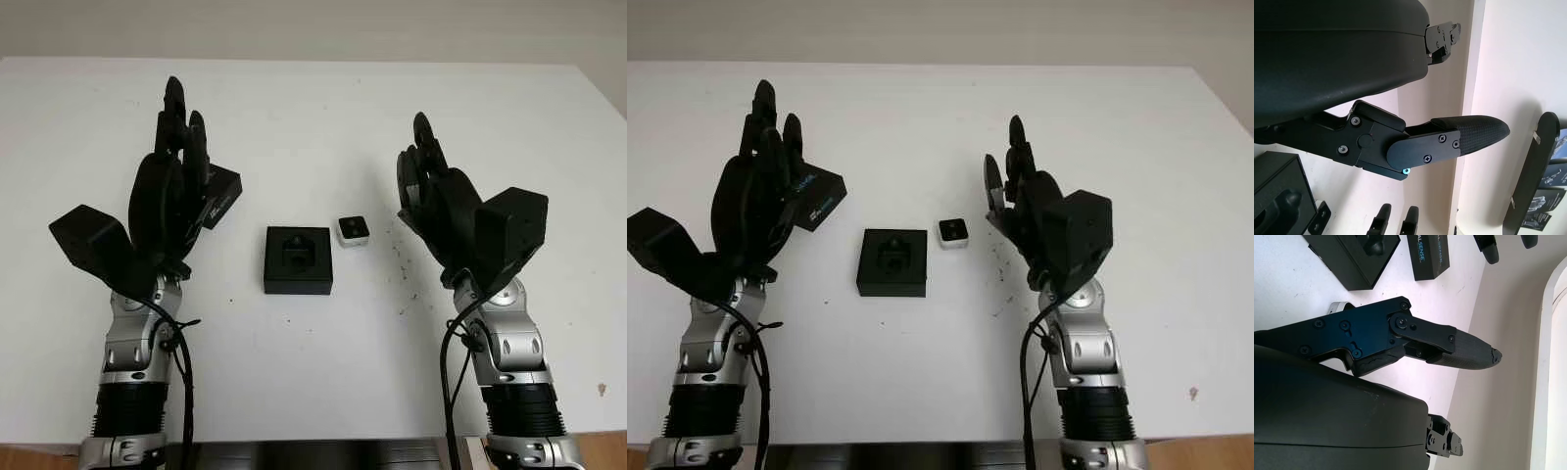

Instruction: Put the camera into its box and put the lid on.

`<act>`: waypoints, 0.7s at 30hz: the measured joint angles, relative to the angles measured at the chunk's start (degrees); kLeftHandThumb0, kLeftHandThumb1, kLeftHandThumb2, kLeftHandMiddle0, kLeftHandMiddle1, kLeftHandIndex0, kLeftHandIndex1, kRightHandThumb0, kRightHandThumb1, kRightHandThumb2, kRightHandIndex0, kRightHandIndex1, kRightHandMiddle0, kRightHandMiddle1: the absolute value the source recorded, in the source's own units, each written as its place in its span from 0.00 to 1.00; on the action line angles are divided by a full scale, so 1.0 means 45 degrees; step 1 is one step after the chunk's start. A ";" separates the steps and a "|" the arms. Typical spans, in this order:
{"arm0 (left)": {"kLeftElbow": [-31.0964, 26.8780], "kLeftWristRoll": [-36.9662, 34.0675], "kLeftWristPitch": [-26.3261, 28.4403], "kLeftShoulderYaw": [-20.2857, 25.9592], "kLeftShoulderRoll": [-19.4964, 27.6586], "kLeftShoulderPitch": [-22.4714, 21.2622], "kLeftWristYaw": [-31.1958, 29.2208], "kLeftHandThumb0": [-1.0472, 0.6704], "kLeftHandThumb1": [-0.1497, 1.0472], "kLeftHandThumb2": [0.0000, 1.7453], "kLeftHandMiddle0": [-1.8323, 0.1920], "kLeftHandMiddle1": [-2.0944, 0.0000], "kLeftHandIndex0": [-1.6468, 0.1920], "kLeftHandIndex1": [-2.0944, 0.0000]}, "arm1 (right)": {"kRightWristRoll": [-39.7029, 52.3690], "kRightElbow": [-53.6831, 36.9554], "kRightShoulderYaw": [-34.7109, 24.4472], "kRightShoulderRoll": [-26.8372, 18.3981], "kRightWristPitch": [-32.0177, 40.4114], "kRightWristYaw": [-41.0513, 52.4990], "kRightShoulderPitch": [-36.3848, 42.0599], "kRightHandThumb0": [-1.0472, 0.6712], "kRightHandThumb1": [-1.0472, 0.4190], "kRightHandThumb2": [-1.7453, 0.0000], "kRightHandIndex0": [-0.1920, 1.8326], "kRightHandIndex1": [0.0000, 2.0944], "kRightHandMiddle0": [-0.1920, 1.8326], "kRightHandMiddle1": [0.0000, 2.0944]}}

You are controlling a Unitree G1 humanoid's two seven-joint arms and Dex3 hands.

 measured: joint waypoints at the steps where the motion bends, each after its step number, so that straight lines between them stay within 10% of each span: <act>1: 0.0000 -0.0002 0.0000 0.0000 -0.0001 0.0000 0.0001 0.15 1.00 0.34 1.00 1.00 1.00 1.00 | 0.0000 0.0000 0.0000 -0.0001 -0.0001 0.0000 -0.0034 0.20 0.00 0.62 0.00 0.00 0.00 0.00; 9: 0.0091 0.0058 -0.0008 -0.0093 -0.0051 0.0003 0.0087 0.16 1.00 0.35 1.00 1.00 1.00 1.00 | 0.0005 0.0074 0.0000 -0.0089 -0.0018 0.0181 -0.0348 0.21 0.00 0.63 0.00 0.00 0.00 0.00; 13: -0.0017 0.0061 -0.0007 -0.0133 -0.0172 0.0110 0.0146 0.15 1.00 0.34 1.00 1.00 1.00 1.00 | -0.0718 -0.0008 0.0077 -0.0305 -0.0036 -0.0221 -0.0301 0.23 0.02 0.90 0.11 0.05 0.12 0.06; 21: -0.0215 0.0025 0.0027 -0.0100 -0.0148 0.0300 0.0050 0.15 1.00 0.34 1.00 1.00 1.00 1.00 | -0.4116 0.0943 0.1215 -0.3257 -0.1586 0.0398 -0.1560 0.26 0.15 0.97 0.27 0.14 0.21 0.26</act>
